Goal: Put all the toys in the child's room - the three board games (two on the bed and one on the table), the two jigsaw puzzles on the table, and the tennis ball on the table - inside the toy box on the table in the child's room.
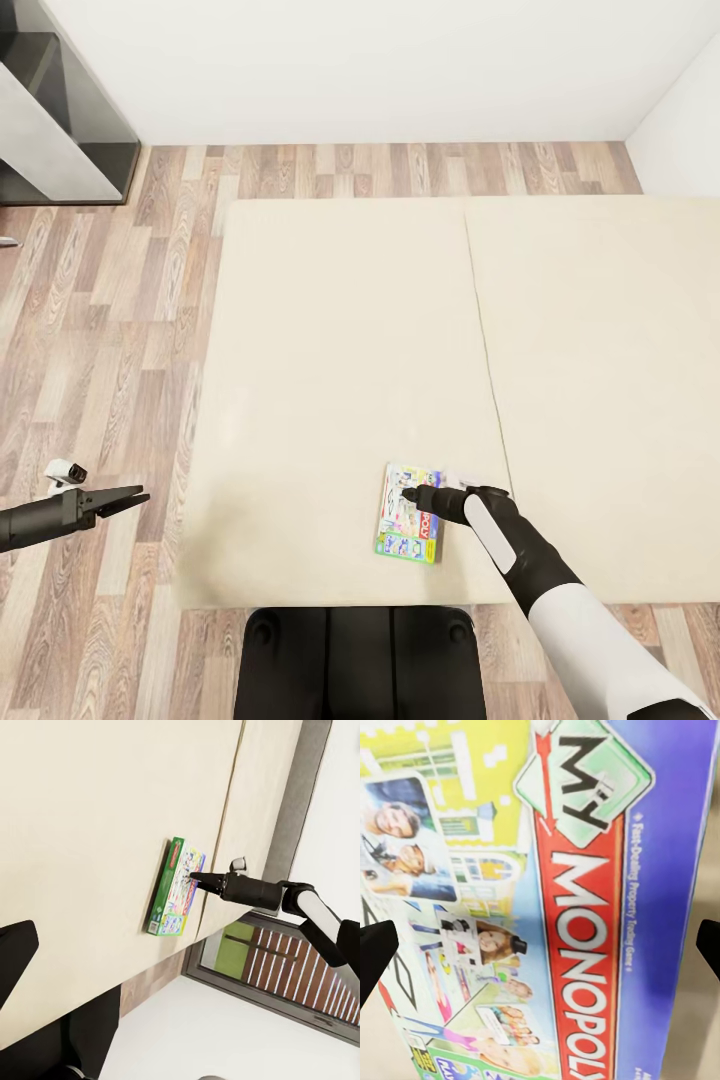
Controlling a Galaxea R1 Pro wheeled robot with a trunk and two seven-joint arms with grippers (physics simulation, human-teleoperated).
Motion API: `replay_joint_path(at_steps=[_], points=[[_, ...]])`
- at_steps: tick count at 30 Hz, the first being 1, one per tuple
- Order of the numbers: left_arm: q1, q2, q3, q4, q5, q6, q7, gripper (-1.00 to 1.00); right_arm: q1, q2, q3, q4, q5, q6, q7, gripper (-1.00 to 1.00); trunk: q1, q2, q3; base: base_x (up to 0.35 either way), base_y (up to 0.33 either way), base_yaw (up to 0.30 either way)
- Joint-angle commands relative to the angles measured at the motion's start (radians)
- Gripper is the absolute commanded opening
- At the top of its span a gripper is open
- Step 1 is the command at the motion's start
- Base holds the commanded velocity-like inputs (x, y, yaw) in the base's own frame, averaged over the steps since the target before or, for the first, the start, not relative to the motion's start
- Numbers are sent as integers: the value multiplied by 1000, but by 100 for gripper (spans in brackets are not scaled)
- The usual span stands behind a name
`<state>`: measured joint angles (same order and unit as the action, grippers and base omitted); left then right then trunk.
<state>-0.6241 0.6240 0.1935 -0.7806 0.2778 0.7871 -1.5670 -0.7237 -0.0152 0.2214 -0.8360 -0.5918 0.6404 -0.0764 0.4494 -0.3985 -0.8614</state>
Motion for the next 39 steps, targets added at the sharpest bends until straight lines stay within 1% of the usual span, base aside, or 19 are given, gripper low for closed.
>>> replay_joint_path(at_steps=[1, 18, 39], points=[[0, 0, 0, 0, 0, 11, -4, 100, 0, -1, 4, -2, -10, 2, -8, 100, 1, -2, -1, 0, 0, 0], [0, 0, 0, 0, 0, 11, -4, 100, 0, 0, 4, -2, -10, 2, -8, 100, 1, -2, -1, 0, 9, 0], [0, 1, 0, 0, 0, 11, -4, 100, 0, 3, 4, -2, -10, 2, -8, 100, 1, -2, -1, 0, 107, 0]])
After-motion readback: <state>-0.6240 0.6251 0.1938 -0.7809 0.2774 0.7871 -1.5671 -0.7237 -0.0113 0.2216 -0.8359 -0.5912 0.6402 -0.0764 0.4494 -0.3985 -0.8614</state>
